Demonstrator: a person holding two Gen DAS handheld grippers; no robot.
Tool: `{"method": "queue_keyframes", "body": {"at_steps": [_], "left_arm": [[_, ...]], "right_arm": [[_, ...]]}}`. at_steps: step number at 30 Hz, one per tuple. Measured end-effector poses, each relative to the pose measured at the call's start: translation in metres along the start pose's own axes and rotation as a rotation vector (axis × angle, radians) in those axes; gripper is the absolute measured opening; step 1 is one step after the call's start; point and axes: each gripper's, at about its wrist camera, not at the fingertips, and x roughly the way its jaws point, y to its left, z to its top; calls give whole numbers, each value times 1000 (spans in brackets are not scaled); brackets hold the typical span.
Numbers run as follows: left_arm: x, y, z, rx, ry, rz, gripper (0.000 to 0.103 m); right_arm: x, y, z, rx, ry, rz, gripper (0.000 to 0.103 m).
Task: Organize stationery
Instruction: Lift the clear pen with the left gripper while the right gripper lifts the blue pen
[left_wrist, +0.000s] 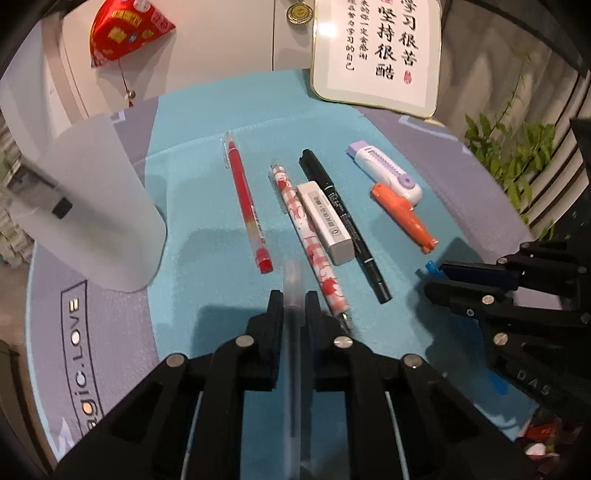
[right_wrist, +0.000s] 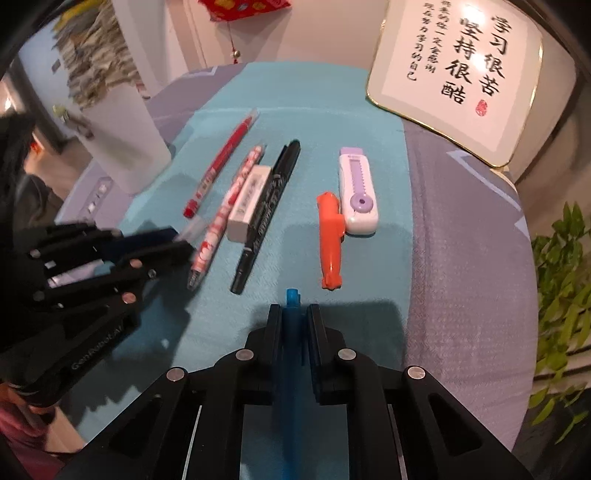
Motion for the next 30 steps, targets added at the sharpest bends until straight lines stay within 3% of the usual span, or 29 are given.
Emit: {"method": "queue_keyframes", "body": {"at_steps": [18, 30], "left_arm": [[-151, 7, -13, -44, -382, -30, 10], [-211, 51, 17, -137, -566, 101, 10]], "right_arm": [[-120, 38, -1, -24, -334, 58, 11], [-160, 78, 61, -61, -482, 110, 11]]}}
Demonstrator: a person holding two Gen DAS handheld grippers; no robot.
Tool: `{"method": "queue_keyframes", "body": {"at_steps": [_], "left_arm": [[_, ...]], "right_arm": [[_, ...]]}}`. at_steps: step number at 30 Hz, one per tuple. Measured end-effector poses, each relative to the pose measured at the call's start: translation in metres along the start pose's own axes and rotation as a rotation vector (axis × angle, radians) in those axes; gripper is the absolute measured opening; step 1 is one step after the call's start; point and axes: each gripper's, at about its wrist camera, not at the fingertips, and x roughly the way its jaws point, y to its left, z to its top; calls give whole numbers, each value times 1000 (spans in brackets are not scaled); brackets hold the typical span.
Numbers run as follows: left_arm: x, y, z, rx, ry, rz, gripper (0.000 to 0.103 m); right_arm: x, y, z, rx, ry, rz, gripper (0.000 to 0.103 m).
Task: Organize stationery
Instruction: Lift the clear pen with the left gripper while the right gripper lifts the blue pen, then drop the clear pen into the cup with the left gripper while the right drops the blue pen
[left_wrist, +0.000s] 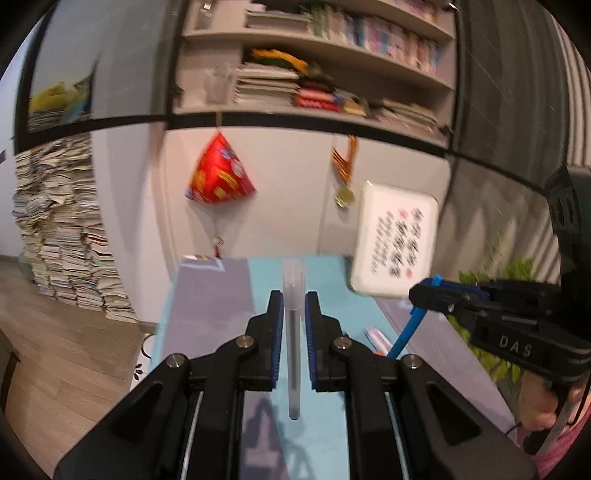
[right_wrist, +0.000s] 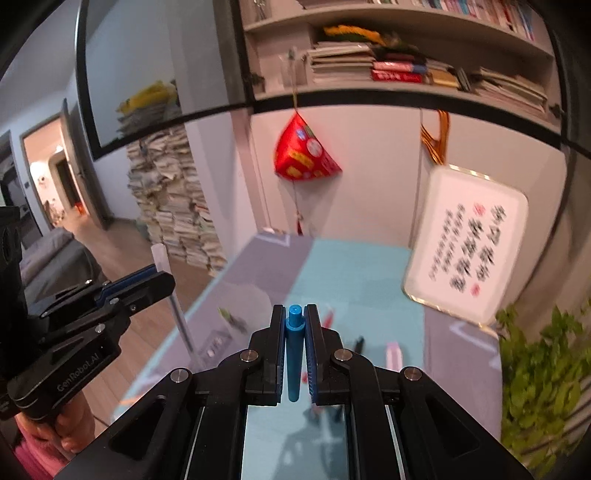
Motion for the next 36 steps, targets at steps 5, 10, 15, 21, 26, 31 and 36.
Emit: {"method": "queue_keyframes", "body": {"at_steps": [5, 10, 15, 21, 26, 31, 36], "left_arm": [[10, 27, 26, -64, -44, 60, 10], [29, 39, 36, -88, -54, 88, 10], [57, 47, 33, -89, -30, 96, 10], [84, 59, 20, -110, 22, 70, 10], [99, 66, 7, -118, 60, 50, 10], [111, 68, -4, -127, 104, 44, 10], [115, 70, -11, -133, 130, 41, 10]], "right_arm": [[26, 18, 29, -2, -19, 25, 11], [49, 28, 47, 5, -25, 42, 11], [82, 38, 56, -7, -11, 50, 11], [120, 36, 50, 6, 51, 60, 11], [144, 31, 37, 8, 116, 69, 11], [162, 30, 23, 12, 177, 69, 11], [165, 31, 17, 16, 197, 68, 11]]}}
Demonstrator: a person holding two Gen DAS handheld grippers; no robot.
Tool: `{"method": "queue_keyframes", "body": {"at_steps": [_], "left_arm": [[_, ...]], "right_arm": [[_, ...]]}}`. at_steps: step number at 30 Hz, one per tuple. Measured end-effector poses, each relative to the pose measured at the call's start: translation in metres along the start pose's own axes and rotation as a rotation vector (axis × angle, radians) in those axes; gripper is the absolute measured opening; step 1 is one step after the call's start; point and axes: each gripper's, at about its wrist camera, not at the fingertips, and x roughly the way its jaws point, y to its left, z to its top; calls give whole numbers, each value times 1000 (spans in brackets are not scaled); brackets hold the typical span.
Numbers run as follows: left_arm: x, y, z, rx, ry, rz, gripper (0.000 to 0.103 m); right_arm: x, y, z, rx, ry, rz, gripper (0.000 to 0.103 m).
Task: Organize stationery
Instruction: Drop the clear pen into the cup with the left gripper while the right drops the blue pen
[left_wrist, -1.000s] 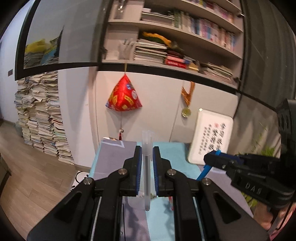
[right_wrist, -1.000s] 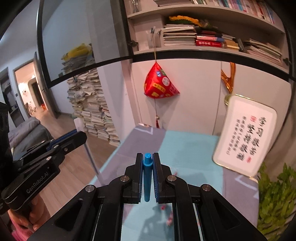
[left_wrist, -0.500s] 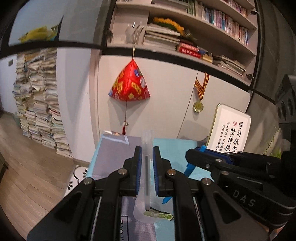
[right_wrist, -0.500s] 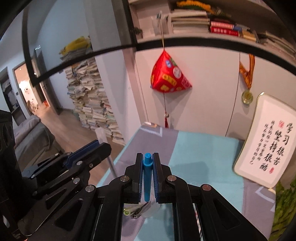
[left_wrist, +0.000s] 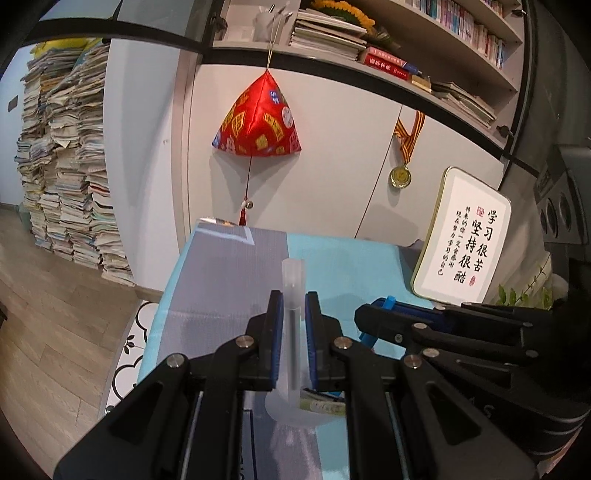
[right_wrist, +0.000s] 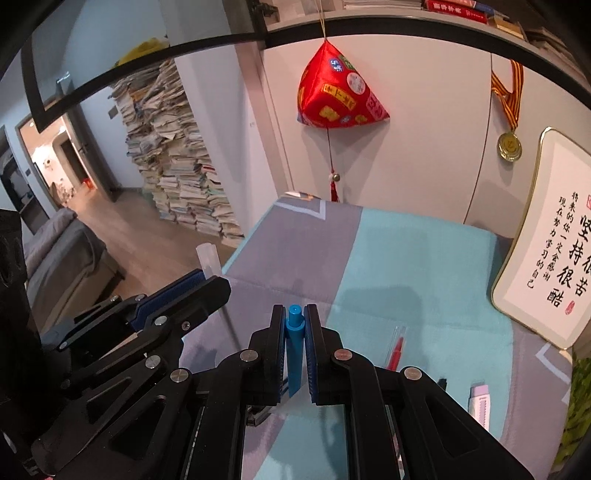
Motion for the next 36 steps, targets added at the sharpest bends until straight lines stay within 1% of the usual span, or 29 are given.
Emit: {"method": "queue_keyframes", "body": {"at_steps": [13, 19, 24, 25, 26, 28, 33, 36], "left_arm": [[7, 3, -14, -4, 48, 7, 10], [8, 4, -17, -15, 61, 5, 11], [4, 3, -16, -17, 66, -1, 11], [2, 3, -15, -16, 66, -1, 14], [0, 2, -15, -17, 63, -1, 20], [-4, 2, -15, -21, 49, 2, 26], [-17, 0, -15, -21, 28, 2, 27], [-26, -2, -17, -18, 18, 0, 27]], "right_arm": [[4, 0, -6, 14, 35, -3, 11], [0, -3, -7, 38, 52, 39, 11], [-7, -2, -9, 34, 52, 40, 11], [-9, -2, -9, 36, 46, 42, 11], [-12, -2, -9, 38, 41, 43, 11], [-16, -2, -10, 37, 30, 40, 11], [-28, -4, -14, 45, 16, 46, 11], [-30, -5, -16, 45, 33, 48, 11]]}}
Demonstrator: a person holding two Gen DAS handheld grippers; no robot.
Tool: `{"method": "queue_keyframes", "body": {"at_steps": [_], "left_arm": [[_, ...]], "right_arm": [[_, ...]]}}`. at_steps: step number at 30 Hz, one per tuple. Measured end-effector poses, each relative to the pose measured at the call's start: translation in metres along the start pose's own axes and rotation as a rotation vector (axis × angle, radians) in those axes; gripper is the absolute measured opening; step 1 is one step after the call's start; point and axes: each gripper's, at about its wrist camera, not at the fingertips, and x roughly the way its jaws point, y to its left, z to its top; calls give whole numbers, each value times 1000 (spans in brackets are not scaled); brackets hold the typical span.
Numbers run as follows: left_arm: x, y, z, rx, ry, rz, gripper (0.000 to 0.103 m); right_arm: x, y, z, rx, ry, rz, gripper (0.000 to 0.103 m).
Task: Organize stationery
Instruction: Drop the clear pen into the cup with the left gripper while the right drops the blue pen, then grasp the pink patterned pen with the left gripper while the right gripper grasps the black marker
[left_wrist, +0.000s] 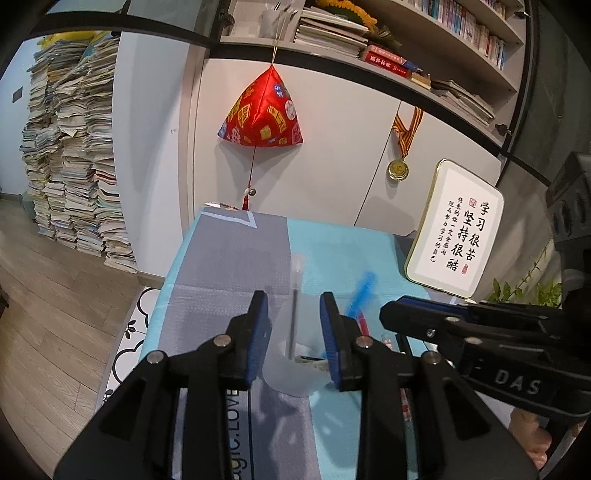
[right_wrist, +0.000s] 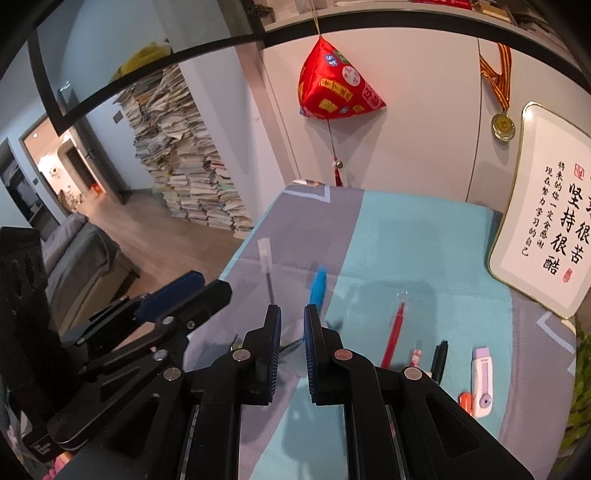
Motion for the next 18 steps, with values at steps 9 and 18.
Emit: {"method": "queue_keyframes", "body": {"at_steps": [9, 18], "left_arm": [[-27, -16, -14, 40, -21, -23, 27], [-32, -63, -47, 180, 16, -102, 27]], "right_arm": [[-24, -26, -22, 30, -5, -52, 11], [-30, -90, -69, 141, 85, -153, 11]]}}
